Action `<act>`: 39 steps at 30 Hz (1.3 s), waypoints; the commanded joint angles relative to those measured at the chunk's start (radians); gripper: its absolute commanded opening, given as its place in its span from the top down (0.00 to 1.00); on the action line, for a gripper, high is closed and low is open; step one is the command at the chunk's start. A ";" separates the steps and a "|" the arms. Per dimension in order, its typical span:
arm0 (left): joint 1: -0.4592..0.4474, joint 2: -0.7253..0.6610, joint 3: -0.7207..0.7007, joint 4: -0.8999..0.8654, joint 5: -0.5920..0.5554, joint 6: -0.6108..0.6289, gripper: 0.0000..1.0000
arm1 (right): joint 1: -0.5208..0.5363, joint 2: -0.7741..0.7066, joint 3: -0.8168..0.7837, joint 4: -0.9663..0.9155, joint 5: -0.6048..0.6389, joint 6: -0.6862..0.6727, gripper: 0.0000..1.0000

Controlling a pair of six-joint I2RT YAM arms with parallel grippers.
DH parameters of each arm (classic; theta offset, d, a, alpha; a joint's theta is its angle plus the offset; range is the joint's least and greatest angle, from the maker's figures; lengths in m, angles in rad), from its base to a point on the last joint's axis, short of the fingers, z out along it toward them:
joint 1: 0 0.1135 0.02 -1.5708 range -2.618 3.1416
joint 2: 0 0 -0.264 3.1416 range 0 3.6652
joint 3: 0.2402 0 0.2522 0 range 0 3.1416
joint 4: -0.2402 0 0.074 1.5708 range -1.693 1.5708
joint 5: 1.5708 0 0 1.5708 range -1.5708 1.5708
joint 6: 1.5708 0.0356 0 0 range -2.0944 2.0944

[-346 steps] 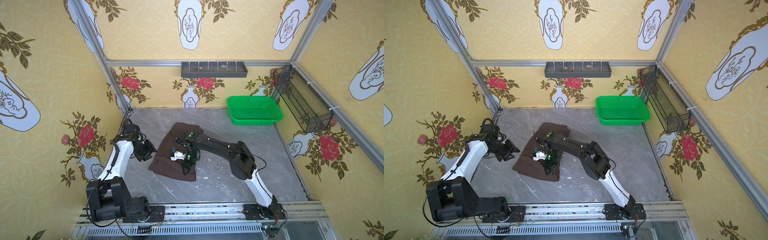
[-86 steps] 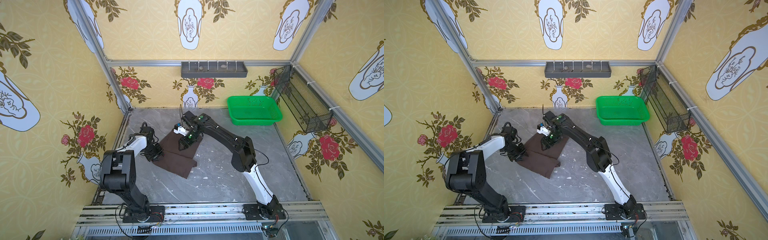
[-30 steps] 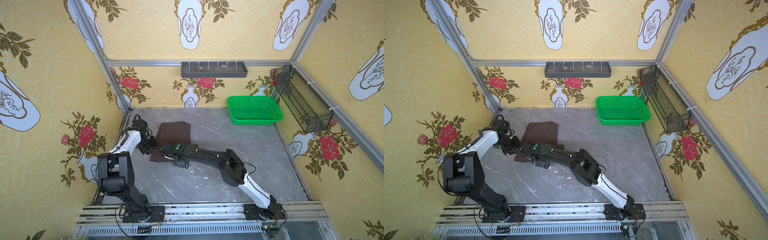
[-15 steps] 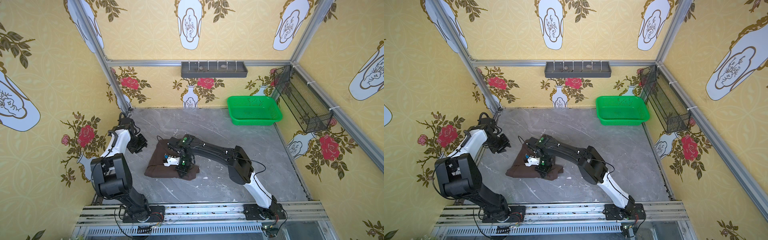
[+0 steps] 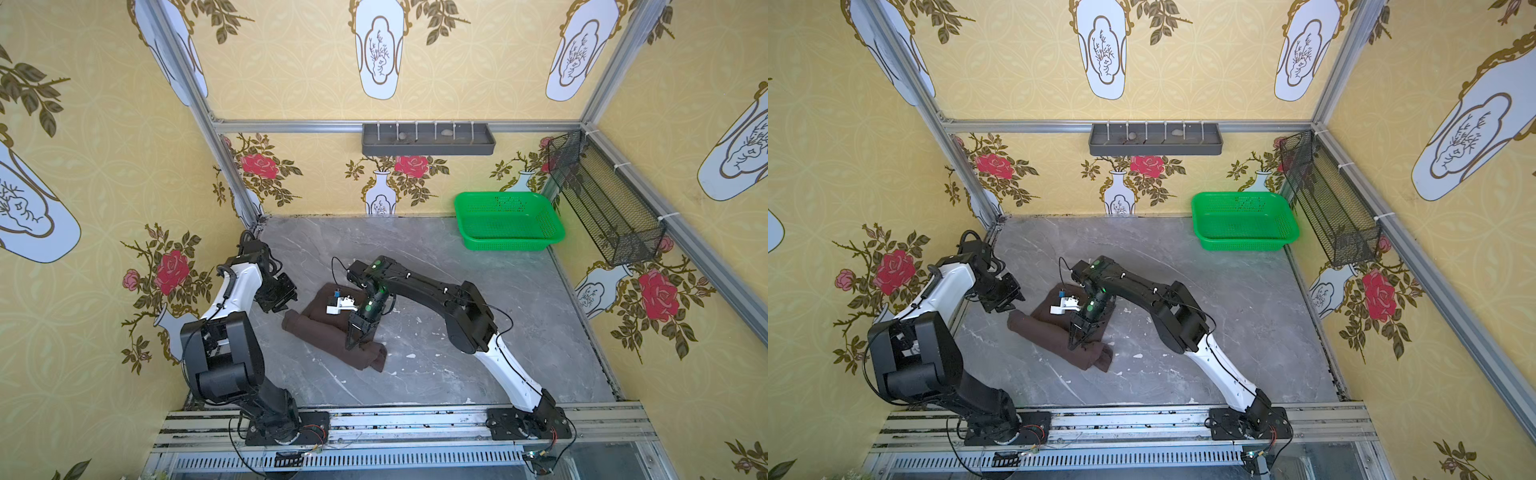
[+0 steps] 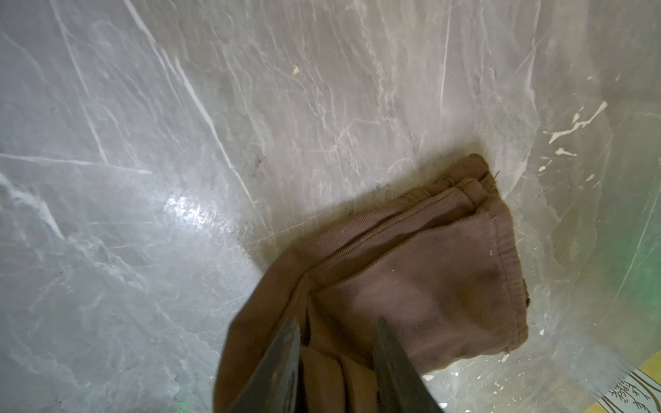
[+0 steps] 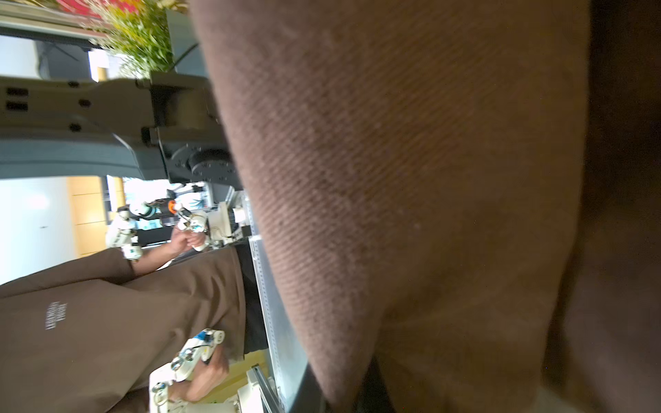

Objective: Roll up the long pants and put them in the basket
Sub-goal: Roll the long pant at the center of the board.

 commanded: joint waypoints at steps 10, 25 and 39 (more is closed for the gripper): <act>0.002 -0.043 -0.044 -0.026 0.038 0.028 0.63 | -0.102 0.100 0.070 0.026 -0.046 0.006 0.81; -0.004 -0.068 0.099 -0.053 0.025 0.001 0.64 | -0.130 0.165 0.087 0.039 -0.023 0.023 0.72; -0.129 -0.193 -0.179 0.045 0.096 -0.102 0.64 | -0.151 0.193 0.107 0.039 0.098 0.033 0.76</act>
